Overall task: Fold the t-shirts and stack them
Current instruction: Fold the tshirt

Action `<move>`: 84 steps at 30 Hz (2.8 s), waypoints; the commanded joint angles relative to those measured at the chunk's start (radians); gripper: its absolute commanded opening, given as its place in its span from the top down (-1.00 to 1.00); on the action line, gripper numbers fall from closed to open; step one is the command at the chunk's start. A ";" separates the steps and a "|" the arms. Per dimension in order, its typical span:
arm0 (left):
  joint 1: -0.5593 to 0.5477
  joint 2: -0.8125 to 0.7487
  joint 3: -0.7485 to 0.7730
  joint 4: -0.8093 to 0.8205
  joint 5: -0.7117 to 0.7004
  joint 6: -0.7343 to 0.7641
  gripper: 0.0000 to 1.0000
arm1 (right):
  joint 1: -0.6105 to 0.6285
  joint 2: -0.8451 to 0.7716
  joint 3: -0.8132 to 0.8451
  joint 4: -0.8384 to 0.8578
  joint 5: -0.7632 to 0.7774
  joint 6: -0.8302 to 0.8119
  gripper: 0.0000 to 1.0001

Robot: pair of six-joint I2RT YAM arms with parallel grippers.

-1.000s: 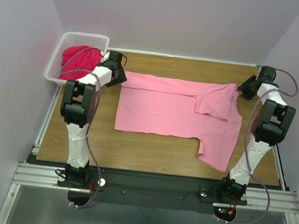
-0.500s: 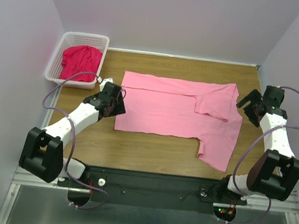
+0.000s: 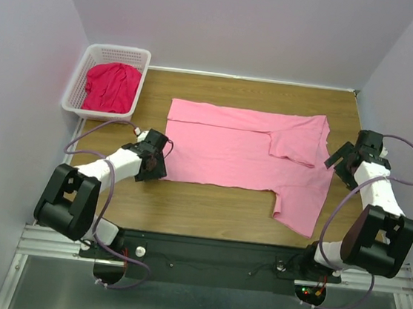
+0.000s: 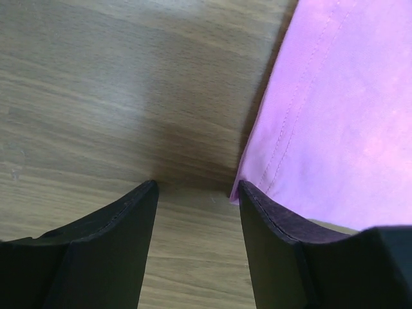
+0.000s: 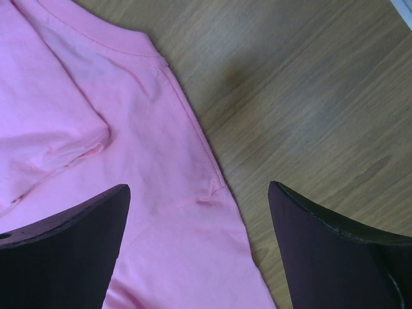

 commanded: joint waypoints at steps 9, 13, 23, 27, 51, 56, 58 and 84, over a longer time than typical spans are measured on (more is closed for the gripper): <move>-0.010 -0.062 0.031 0.010 0.029 0.018 -0.30 | -0.009 0.045 0.039 0.010 0.058 -0.025 -0.88; -0.011 -0.045 0.020 0.021 0.029 0.029 -0.30 | -0.011 0.056 0.034 0.010 0.076 -0.026 -0.88; -0.016 0.044 0.005 0.059 0.076 0.049 -0.15 | -0.014 0.062 0.033 0.009 0.067 -0.029 -0.88; -0.016 0.046 -0.006 0.061 0.075 0.049 0.14 | -0.016 0.065 0.027 0.009 0.066 -0.031 -0.88; -0.025 0.047 0.020 -0.024 0.159 0.080 0.13 | -0.022 0.082 0.016 -0.041 0.052 -0.028 -0.86; -0.023 0.079 0.046 -0.031 0.126 0.086 0.19 | -0.022 0.082 0.004 -0.041 0.044 -0.026 -0.86; -0.025 0.089 0.054 -0.036 0.124 0.086 0.25 | -0.022 0.085 -0.004 -0.041 0.043 -0.025 -0.86; -0.034 0.082 0.077 -0.039 0.182 0.084 0.86 | -0.022 0.214 -0.025 -0.024 -0.052 0.000 0.04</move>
